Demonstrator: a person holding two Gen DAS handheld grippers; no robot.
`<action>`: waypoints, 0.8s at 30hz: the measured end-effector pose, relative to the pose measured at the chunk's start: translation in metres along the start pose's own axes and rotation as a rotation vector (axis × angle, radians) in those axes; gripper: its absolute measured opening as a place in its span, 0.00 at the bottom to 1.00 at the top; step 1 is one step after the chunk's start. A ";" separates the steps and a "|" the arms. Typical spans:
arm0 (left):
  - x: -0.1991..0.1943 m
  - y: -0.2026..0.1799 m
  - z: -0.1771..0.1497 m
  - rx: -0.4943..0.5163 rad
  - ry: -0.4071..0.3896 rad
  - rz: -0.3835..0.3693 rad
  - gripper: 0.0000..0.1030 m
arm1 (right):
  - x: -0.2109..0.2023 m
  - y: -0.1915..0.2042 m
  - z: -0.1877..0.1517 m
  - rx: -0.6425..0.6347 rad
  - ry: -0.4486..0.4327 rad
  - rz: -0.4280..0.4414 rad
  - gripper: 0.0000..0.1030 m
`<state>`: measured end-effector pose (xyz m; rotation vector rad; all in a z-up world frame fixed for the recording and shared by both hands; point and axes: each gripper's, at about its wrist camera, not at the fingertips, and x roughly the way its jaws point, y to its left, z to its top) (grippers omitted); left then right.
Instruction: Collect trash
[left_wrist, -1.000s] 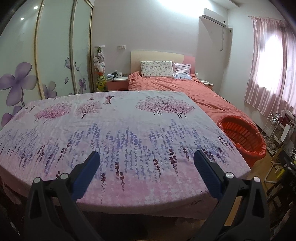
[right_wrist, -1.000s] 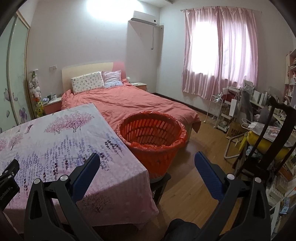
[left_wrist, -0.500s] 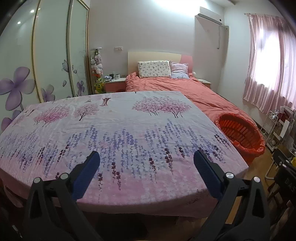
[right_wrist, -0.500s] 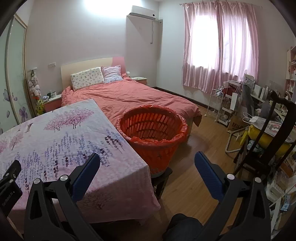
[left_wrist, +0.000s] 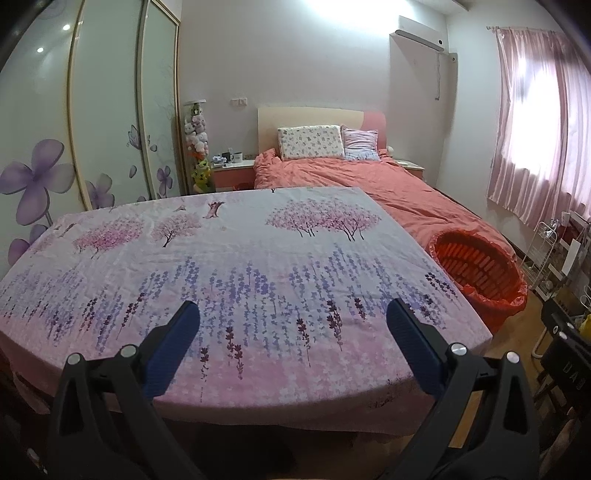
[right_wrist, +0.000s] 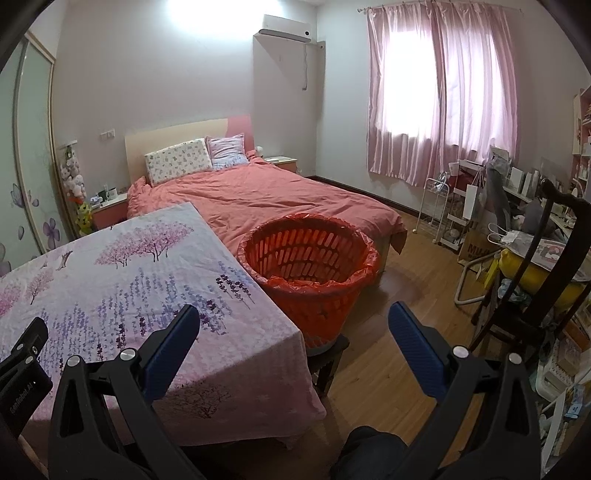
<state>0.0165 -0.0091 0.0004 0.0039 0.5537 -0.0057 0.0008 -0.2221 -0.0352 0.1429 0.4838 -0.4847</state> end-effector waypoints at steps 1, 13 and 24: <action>-0.001 -0.001 0.000 0.001 -0.001 0.001 0.96 | -0.001 0.000 0.000 0.000 0.000 0.001 0.98; -0.004 0.001 0.001 -0.028 0.018 0.017 0.96 | -0.005 0.003 -0.001 0.005 -0.002 0.011 0.98; -0.003 0.006 -0.001 -0.024 0.020 0.038 0.96 | -0.008 0.007 -0.002 0.005 -0.006 0.017 0.98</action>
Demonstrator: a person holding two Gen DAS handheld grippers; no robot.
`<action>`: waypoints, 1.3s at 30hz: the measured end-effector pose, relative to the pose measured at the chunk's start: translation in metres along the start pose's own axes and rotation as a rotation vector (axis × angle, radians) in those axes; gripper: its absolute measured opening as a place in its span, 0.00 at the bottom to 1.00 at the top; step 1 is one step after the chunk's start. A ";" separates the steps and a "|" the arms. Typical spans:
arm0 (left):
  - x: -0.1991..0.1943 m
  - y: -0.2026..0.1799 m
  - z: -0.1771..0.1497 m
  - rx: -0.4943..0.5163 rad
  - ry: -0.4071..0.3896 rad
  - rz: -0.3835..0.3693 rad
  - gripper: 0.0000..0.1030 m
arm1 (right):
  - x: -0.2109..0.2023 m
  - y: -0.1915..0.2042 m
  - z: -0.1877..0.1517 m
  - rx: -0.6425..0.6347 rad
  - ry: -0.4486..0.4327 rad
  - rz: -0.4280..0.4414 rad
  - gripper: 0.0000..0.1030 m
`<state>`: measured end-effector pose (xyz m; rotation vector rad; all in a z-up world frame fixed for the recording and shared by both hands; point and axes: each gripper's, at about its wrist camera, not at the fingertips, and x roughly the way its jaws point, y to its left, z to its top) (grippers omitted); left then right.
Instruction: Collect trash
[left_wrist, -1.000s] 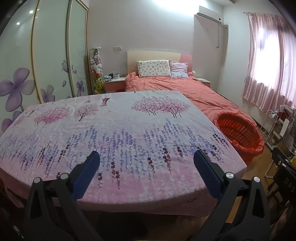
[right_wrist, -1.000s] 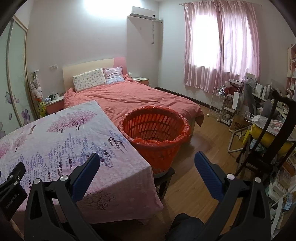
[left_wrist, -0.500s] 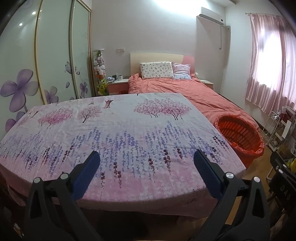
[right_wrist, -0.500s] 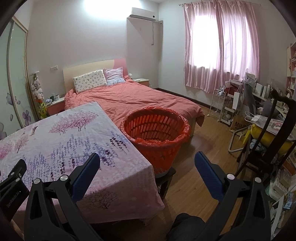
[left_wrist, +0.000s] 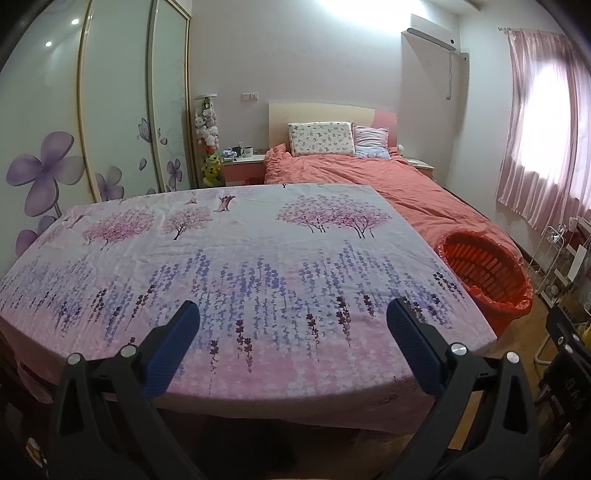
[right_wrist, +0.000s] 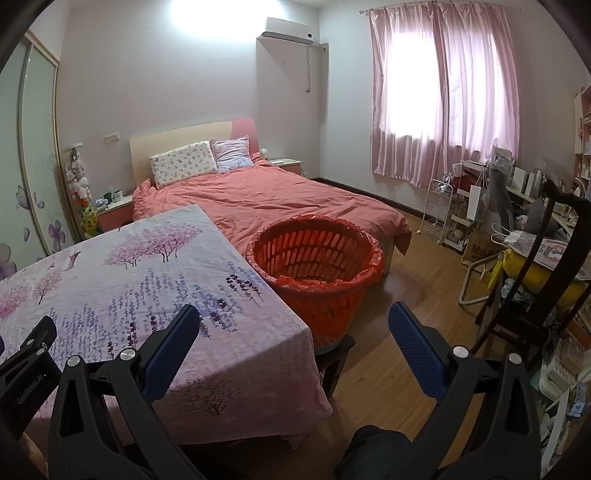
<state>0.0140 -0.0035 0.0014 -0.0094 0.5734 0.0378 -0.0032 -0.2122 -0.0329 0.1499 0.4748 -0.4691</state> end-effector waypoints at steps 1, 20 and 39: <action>0.000 0.000 0.000 0.001 0.000 0.001 0.96 | 0.000 0.000 0.000 0.000 0.000 0.000 0.98; 0.003 0.003 -0.001 -0.008 0.011 -0.001 0.96 | -0.001 0.003 -0.002 -0.004 0.003 0.004 0.98; 0.002 0.002 -0.001 -0.008 0.012 -0.002 0.96 | -0.001 0.002 -0.002 0.000 0.001 0.000 0.98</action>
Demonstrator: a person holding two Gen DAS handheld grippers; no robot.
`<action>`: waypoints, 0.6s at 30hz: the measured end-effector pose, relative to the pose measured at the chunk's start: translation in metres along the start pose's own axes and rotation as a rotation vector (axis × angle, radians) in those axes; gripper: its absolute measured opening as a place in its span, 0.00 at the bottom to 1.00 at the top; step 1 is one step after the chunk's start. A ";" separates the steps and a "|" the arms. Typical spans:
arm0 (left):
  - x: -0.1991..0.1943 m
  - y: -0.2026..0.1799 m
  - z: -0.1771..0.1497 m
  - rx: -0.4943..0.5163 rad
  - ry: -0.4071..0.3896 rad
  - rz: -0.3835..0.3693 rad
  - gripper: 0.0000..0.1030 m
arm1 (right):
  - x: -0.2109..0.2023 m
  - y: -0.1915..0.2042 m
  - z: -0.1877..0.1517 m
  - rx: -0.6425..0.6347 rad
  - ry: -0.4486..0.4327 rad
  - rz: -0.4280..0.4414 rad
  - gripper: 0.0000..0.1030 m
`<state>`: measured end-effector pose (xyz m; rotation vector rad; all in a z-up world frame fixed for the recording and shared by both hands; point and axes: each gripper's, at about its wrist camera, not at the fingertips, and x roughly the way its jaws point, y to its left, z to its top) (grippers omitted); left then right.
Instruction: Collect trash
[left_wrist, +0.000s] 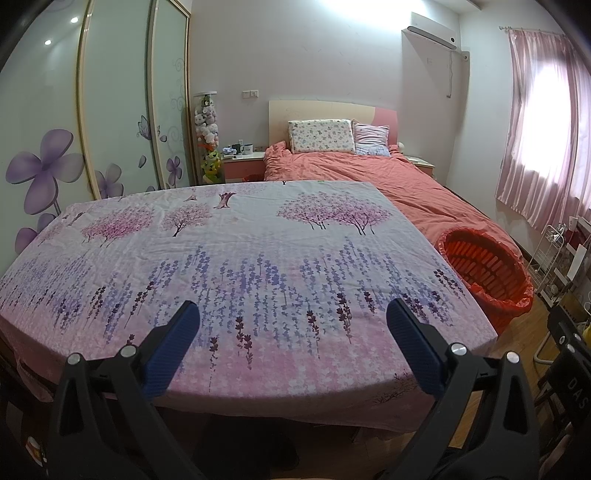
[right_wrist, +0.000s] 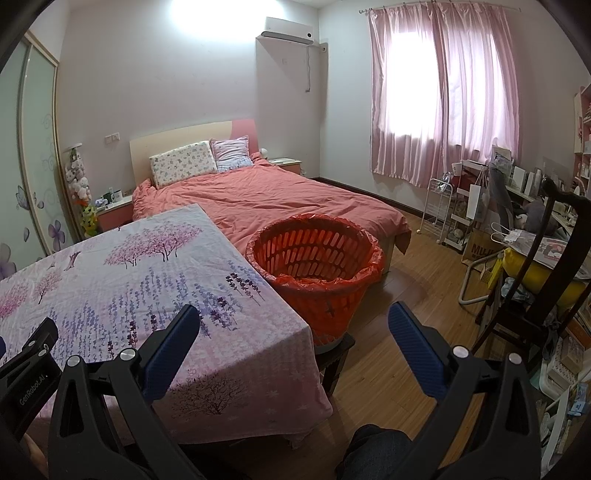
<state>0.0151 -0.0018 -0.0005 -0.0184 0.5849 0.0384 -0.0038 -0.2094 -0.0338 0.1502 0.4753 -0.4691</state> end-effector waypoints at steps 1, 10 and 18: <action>0.000 0.000 0.000 0.000 0.000 0.000 0.96 | 0.000 0.000 0.000 0.000 0.000 0.000 0.98; 0.000 -0.001 0.000 0.000 0.000 0.000 0.96 | 0.000 0.000 0.000 0.000 0.000 0.000 0.98; 0.000 -0.002 0.000 0.001 0.000 -0.001 0.96 | 0.000 -0.001 0.000 0.000 0.000 0.000 0.98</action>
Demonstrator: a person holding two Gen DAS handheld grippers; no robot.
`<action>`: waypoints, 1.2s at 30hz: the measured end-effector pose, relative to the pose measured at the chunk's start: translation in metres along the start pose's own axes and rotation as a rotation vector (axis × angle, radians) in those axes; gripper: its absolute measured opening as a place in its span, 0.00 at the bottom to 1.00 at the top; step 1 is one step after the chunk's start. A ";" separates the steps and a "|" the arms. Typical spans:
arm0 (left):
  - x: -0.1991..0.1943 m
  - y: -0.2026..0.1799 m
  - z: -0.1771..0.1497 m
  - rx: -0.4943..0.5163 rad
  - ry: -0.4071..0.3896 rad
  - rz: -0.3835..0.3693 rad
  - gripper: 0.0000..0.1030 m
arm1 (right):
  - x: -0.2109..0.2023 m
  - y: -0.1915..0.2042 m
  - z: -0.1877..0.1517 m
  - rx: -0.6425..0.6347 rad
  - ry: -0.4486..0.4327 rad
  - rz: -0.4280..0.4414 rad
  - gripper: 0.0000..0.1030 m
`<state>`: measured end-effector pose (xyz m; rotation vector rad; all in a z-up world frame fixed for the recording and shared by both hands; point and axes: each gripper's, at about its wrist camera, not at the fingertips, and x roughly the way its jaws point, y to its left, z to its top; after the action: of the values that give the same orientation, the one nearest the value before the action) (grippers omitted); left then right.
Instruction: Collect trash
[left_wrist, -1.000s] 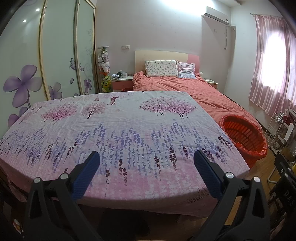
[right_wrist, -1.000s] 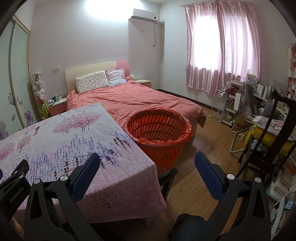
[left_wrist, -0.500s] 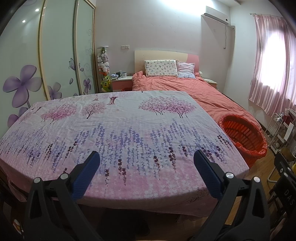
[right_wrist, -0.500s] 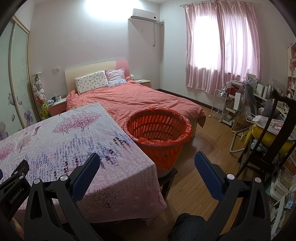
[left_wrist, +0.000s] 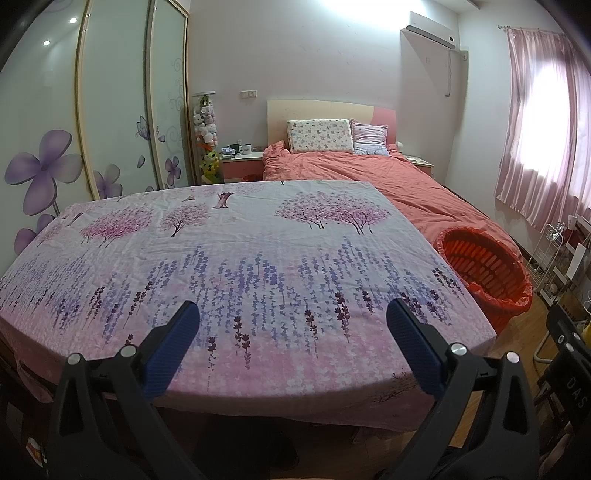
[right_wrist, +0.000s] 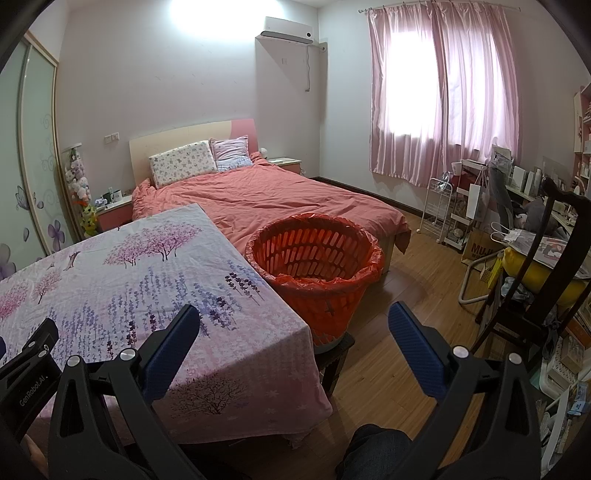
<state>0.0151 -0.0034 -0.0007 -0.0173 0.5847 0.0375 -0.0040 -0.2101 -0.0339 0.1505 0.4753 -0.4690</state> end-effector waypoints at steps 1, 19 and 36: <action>0.000 0.000 0.000 0.000 0.000 0.000 0.96 | 0.000 0.000 0.000 0.000 0.000 0.000 0.98; 0.000 -0.004 0.000 0.007 0.001 -0.002 0.96 | 0.000 -0.001 0.000 0.000 0.002 0.000 0.98; 0.001 -0.004 -0.001 0.009 0.004 -0.004 0.96 | 0.000 -0.001 0.000 0.000 0.003 0.000 0.98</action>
<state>0.0160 -0.0078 -0.0021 -0.0095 0.5889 0.0313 -0.0042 -0.2112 -0.0340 0.1512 0.4779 -0.4687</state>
